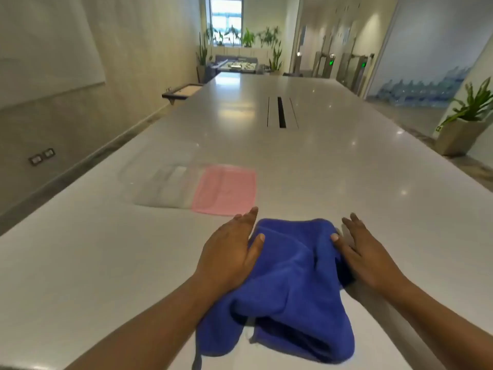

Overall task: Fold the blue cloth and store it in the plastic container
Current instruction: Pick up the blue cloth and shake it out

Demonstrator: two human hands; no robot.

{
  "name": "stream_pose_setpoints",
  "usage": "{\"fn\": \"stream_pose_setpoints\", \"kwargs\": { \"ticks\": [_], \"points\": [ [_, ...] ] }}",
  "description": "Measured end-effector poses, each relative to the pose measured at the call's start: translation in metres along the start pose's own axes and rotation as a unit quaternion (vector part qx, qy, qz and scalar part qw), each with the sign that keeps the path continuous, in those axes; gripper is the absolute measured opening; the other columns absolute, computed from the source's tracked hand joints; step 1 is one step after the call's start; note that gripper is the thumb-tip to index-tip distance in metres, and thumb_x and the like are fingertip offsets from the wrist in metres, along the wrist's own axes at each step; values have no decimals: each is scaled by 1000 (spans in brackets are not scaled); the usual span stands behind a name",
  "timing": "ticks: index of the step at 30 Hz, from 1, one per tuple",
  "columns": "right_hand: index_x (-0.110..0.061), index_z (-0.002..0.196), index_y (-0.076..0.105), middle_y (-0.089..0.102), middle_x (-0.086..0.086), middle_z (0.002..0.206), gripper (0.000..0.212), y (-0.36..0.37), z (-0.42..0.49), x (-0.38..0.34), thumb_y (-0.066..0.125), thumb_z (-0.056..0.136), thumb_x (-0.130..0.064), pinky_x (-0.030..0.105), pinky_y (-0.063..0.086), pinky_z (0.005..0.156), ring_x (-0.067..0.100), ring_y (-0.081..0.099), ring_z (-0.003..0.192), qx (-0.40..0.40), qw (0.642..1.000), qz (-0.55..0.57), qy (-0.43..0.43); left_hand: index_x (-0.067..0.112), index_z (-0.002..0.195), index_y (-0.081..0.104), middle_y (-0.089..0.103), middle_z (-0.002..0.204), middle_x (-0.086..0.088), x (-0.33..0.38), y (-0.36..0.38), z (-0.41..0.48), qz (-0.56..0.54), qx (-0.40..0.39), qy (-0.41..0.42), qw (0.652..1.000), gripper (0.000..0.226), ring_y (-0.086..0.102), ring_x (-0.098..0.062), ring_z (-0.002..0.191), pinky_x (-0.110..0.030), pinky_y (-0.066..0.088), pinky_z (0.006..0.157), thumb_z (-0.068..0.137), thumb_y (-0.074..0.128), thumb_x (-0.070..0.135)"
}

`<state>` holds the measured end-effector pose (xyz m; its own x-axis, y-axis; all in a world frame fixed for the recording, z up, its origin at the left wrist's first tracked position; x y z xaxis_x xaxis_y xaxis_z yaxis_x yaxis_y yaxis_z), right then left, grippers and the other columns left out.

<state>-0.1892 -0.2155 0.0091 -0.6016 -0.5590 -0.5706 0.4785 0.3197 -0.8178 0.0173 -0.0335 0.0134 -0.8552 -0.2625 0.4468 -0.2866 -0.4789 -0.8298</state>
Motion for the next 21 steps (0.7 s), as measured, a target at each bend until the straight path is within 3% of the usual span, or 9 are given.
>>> {"fn": "stream_pose_setpoints", "kwargs": {
  "ticks": [2, 6, 9, 13, 17, 19, 21],
  "points": [
    [-15, 150, 33, 26, 5, 161, 88, 2, -9, 7, 27, 84, -73, 34, 21, 114, 19, 22, 147, 16, 1000, -24, 2, 24, 147, 33, 49, 145, -1, -5, 7, -4, -23, -2, -23, 999, 56, 43, -20, 134, -30, 33, 105, 97, 34, 50],
    [-18, 146, 39, 46, 6, 151, 76, 11, -20, 8, 25, 91, -69, 39, 34, 109, 27, 43, 137, 27, 991, -126, -43, 20, 142, 42, 46, 148, 0, -10, 24, -11, 16, -35, -25, 999, 59, 36, -19, 139, -34, 28, 113, 95, 36, 55],
    [-20, 146, 39, 47, 3, 150, 77, 12, -21, 8, 29, 89, -70, 43, 39, 109, 25, 44, 137, 19, 992, -123, -27, 23, 141, 43, 43, 151, 3, -13, 25, -10, 18, -31, -29, 999, 62, 33, -16, 140, -32, 25, 114, 92, 34, 60],
    [-24, 138, 49, 59, -3, 137, 57, 4, -29, 9, 46, 91, -56, 35, 47, 98, 20, 56, 123, 83, 996, -15, 10, 25, 141, 43, 45, 149, 5, -13, 25, -13, 8, -21, -33, 999, 64, 35, -13, 139, -30, 25, 112, 92, 30, 63],
    [-37, 109, 64, 72, -17, 103, 20, -5, -53, 2, 64, 91, -29, 24, 57, 72, 7, 69, 88, 171, 976, 137, -2, 26, 136, 49, 52, 142, 7, -13, 21, -13, -14, -6, -37, 999, 58, 43, -12, 133, -28, 33, 107, 92, 39, 61],
    [-39, 101, 66, 73, -16, 95, 18, -3, -71, 1, 67, 90, -25, 16, 54, 58, 8, 70, 75, 172, 968, 184, 6, 27, 122, 56, 61, 125, 9, -12, 17, -12, -55, 19, -54, 997, 48, 55, -11, 116, -25, 43, 92, 90, 43, 61],
    [-38, 100, 67, 74, -12, 89, 18, 3, -86, 1, 69, 88, -25, 19, 53, 55, 11, 70, 70, 160, 963, 214, 21, 29, 106, 58, 62, 106, 14, -11, 12, -8, -111, 44, -89, 989, 42, 60, -5, 96, -23, 47, 78, 87, 44, 64]
  ]
}}
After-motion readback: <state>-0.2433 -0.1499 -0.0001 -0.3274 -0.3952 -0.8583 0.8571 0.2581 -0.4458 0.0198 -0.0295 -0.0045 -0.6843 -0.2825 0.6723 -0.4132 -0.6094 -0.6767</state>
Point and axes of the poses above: each hand's wrist, its own z-axis towards the middle knuckle, its own y-axis out of the palm, x = y × z, the point moved 4 cm from there along z, towards the middle knuckle
